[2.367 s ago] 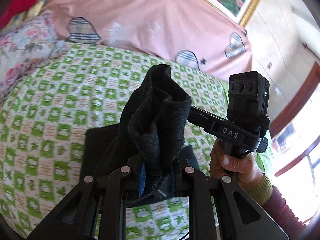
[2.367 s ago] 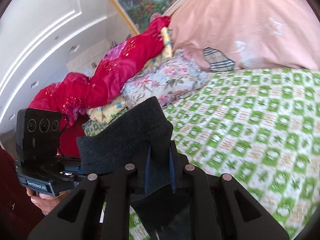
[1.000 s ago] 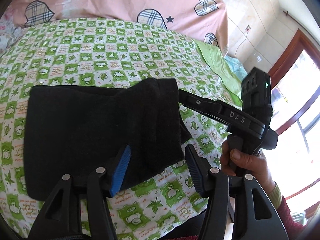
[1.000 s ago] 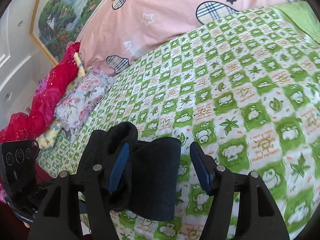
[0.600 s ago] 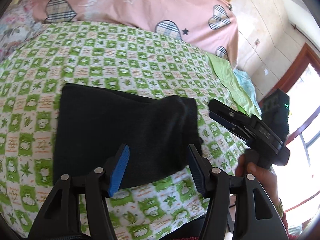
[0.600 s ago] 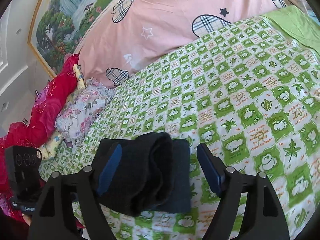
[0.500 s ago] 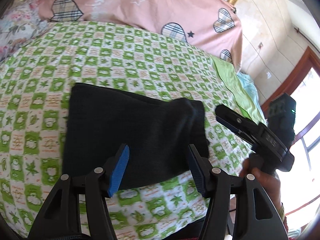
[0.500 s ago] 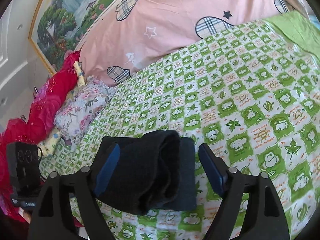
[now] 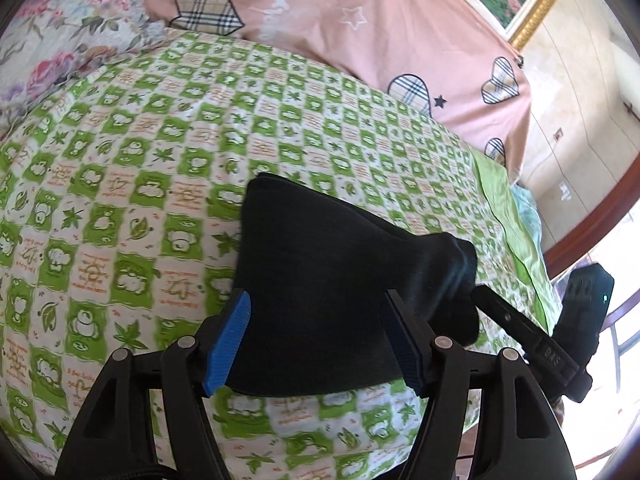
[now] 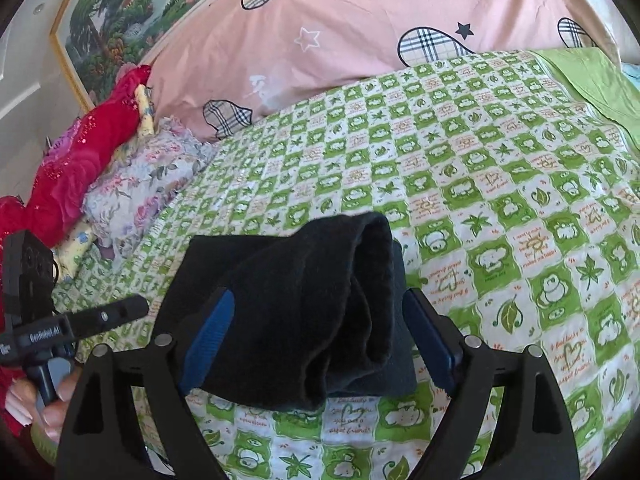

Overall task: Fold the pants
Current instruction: 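Lift the bundle end and fold it over onto the pants with both grippers, then lower the folded end onto the bundle and press it down with both grippers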

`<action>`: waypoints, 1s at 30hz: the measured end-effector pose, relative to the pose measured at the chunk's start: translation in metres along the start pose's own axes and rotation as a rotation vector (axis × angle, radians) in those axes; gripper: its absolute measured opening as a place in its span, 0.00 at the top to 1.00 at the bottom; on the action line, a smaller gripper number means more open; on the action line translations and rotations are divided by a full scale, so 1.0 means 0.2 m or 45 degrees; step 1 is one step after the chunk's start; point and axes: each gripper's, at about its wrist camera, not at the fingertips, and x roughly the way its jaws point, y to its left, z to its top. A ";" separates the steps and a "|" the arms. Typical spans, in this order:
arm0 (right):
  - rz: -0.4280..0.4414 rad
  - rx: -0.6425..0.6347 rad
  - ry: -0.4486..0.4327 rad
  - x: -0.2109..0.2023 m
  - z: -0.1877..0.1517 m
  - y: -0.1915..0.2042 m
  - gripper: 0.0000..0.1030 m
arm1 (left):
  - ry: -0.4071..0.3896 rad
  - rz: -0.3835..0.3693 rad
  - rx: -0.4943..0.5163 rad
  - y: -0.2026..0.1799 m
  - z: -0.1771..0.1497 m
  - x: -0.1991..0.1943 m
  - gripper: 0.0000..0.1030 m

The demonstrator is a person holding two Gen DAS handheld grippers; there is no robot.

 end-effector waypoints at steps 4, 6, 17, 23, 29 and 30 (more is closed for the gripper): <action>0.005 0.015 0.011 0.01 -0.01 0.00 0.16 | 0.001 0.014 -0.019 0.04 0.03 0.02 0.32; -0.002 0.011 0.016 0.01 -0.01 0.00 0.16 | 0.000 0.017 -0.025 0.05 0.04 0.04 0.31; 0.017 0.086 0.058 0.07 -0.02 -0.05 0.16 | 0.055 -0.013 -0.015 0.04 0.09 0.18 0.25; 0.058 0.144 0.092 0.12 -0.03 -0.09 0.16 | 0.106 0.009 -0.010 0.05 0.09 0.26 0.23; 0.063 0.208 0.131 0.17 -0.06 -0.16 0.16 | 0.145 0.019 -0.041 0.09 0.07 0.33 0.23; 0.069 0.217 0.134 0.17 -0.07 -0.17 0.16 | 0.147 0.018 -0.045 0.09 0.07 0.34 0.23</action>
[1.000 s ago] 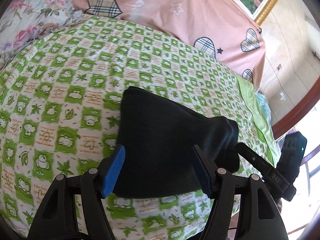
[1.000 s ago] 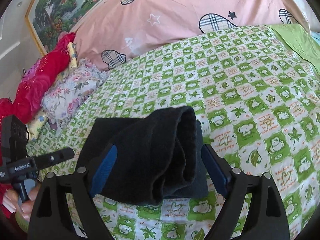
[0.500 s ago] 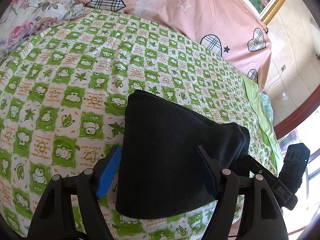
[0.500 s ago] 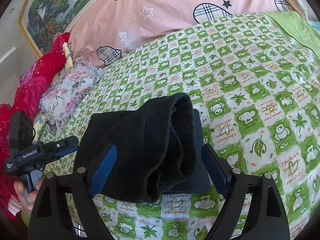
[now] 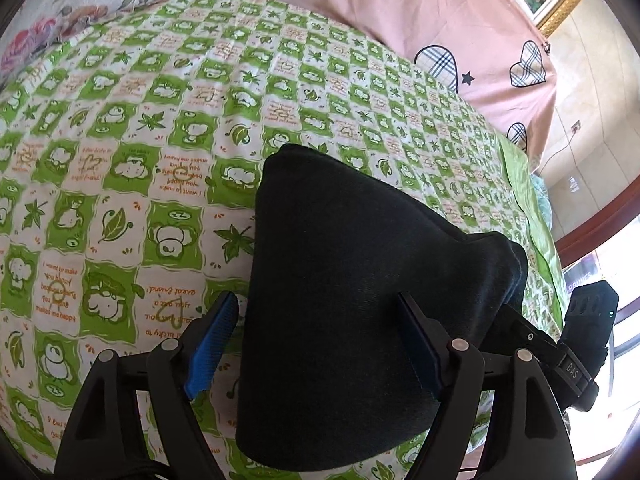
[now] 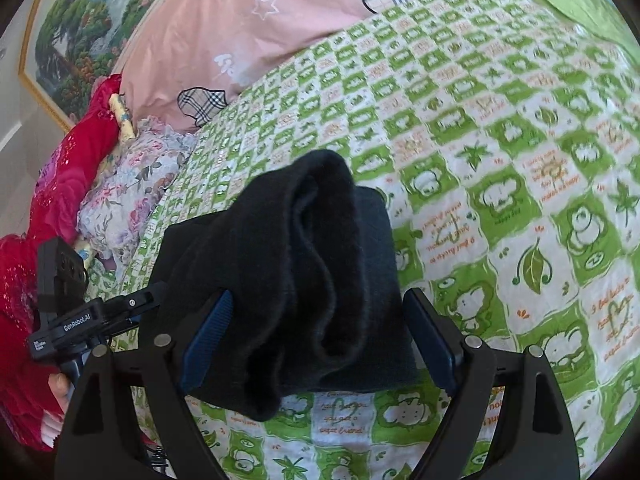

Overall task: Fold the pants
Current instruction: 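Lower the folded end onto the bundle and press it down with both grippers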

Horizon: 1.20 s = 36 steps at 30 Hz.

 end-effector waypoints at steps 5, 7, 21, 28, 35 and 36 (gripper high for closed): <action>0.004 -0.002 0.003 0.01 0.00 -0.02 0.16 | 0.008 0.020 -0.012 0.02 0.02 0.05 0.21; 0.003 0.005 0.008 0.02 0.01 -0.04 0.16 | 0.017 0.014 -0.027 0.04 0.03 0.07 0.21; 0.043 -0.065 0.011 0.08 0.01 -0.05 0.20 | 0.036 -0.054 -0.044 0.14 0.07 0.12 0.27; 0.059 -0.055 0.036 0.10 0.02 -0.05 0.22 | 0.035 -0.024 -0.049 0.11 0.00 0.05 0.23; 0.052 -0.060 0.040 0.12 0.01 -0.03 0.30 | 0.034 -0.009 0.032 0.03 -0.03 0.05 0.47; 0.058 -0.066 0.036 0.11 0.01 -0.02 0.34 | 0.032 -0.010 0.039 0.02 -0.03 0.05 0.51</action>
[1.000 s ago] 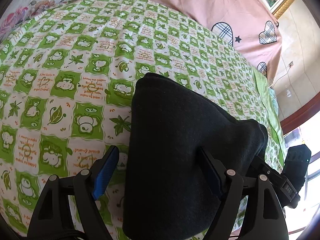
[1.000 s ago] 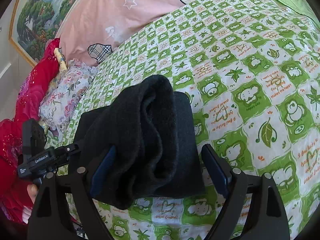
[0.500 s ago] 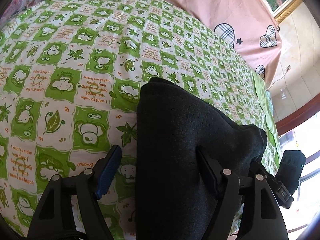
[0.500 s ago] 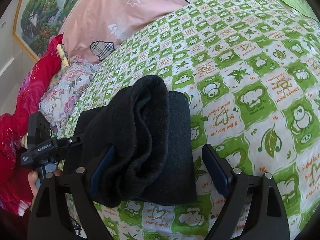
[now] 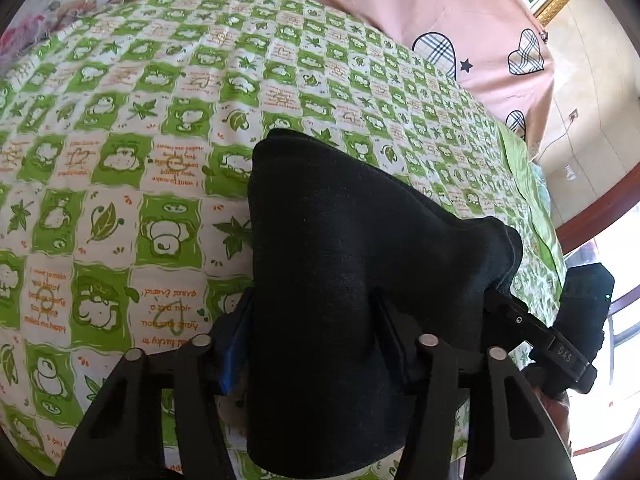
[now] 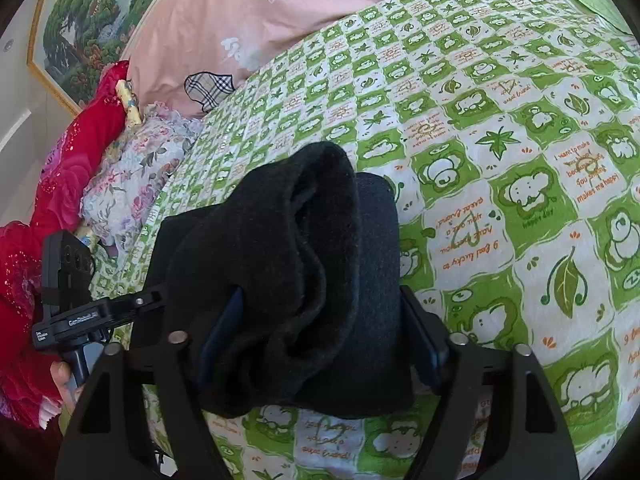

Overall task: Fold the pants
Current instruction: 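Lower the folded end onto the bundle and press it down with both grippers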

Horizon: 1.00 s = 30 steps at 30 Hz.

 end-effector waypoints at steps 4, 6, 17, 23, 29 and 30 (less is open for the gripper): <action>0.002 -0.032 -0.015 -0.02 0.01 0.04 0.47 | -0.020 -0.027 -0.001 -0.01 0.00 -0.04 0.64; 0.002 -0.055 -0.030 -0.04 0.02 0.08 0.50 | -0.053 -0.033 -0.016 -0.01 0.01 -0.09 0.67; 0.078 -0.174 -0.087 -0.08 0.13 0.31 0.55 | -0.220 0.009 0.025 -0.04 0.06 -0.38 0.69; 0.124 -0.252 -0.081 0.02 0.24 0.43 0.55 | -0.259 0.069 -0.010 0.06 0.15 -0.43 0.69; 0.154 -0.269 -0.018 0.19 0.32 0.48 0.55 | -0.282 0.133 -0.035 0.15 0.21 -0.43 0.69; 0.156 -0.274 -0.007 0.22 0.33 0.49 0.55 | -0.284 0.140 -0.046 0.17 0.22 -0.43 0.69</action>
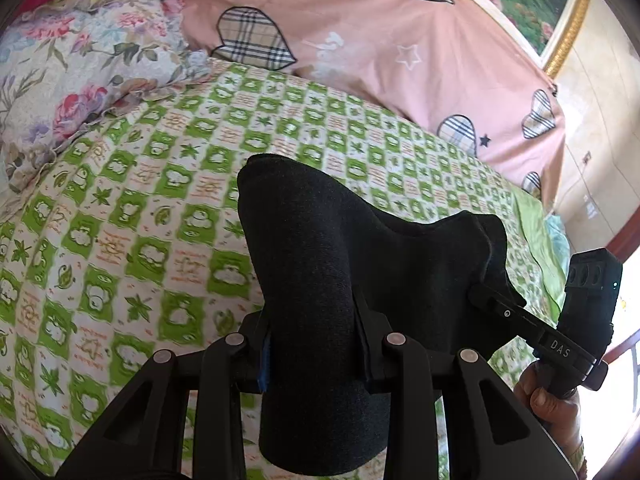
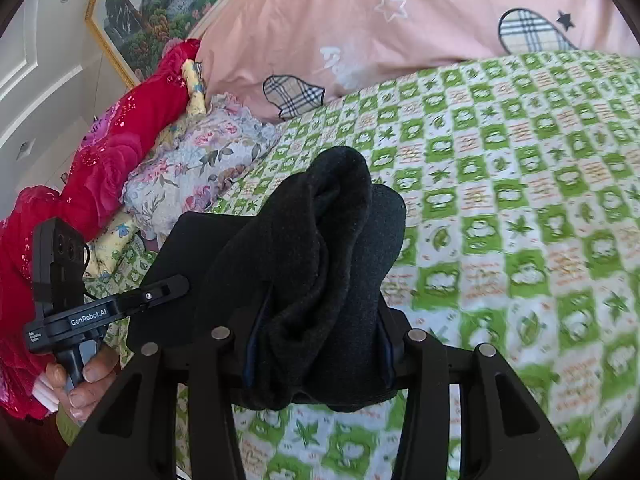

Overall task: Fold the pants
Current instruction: 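Lower the folded end onto the bundle and press it down with both grippers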

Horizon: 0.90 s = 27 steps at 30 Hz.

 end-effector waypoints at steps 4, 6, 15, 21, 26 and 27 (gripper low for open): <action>0.010 -0.034 0.035 0.10 0.05 0.03 0.55 | -0.012 0.039 -0.033 0.06 0.02 0.02 0.69; 0.017 -0.058 0.053 0.16 0.07 0.05 0.55 | -0.013 0.056 -0.049 0.09 0.02 0.02 0.69; 0.017 -0.052 0.137 0.31 0.07 -0.03 0.48 | 0.035 0.109 -0.081 0.18 -0.03 0.11 0.63; 0.003 -0.010 0.159 0.33 0.04 -0.12 0.41 | 0.048 0.160 -0.080 0.20 -0.07 0.15 0.45; -0.026 -0.004 0.144 0.31 0.03 -0.14 0.32 | 0.051 0.177 -0.090 0.22 -0.09 0.14 0.32; -0.033 -0.002 0.140 0.30 0.03 -0.15 0.32 | 0.054 0.184 -0.096 0.22 -0.10 0.14 0.30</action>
